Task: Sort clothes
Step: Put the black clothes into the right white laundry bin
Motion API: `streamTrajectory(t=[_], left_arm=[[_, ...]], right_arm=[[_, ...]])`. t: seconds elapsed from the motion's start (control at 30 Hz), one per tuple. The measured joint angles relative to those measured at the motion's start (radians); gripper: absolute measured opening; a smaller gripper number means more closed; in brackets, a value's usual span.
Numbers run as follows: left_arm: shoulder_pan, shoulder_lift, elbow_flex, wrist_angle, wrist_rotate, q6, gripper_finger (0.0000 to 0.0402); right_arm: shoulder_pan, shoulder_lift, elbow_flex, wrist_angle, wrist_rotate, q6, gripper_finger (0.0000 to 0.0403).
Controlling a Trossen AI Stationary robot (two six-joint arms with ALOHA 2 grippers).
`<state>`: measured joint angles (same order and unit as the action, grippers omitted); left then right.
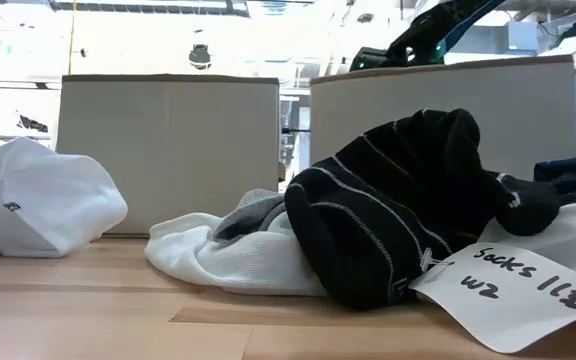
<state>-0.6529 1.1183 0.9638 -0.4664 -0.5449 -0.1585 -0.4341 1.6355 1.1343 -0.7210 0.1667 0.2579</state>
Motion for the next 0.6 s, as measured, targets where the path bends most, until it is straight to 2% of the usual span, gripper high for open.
streamTrajectory(t=[0.13,0.4,0.5,0.6], left_arm=[[0.0,0.0,0.0,0.001,0.0,0.0,0.0316],[0.0,0.0,0.0,0.012,-0.002,0.013,0.0316],[0.0,0.0,0.0,0.013,-0.003,0.013,0.0316],[0.0,0.0,0.0,0.013,-0.003,0.012,0.0316]], right_arm=[[0.023,-0.097,-0.001,-0.026,-0.007,-0.015,0.0118],[0.083,-0.287,0.0,-0.014,0.0,-0.026,0.0254],[0.105,-0.344,0.0,-0.011,0.003,-0.026,0.0284],[0.119,-0.399,0.001,-0.003,0.011,-0.026,0.0295]])
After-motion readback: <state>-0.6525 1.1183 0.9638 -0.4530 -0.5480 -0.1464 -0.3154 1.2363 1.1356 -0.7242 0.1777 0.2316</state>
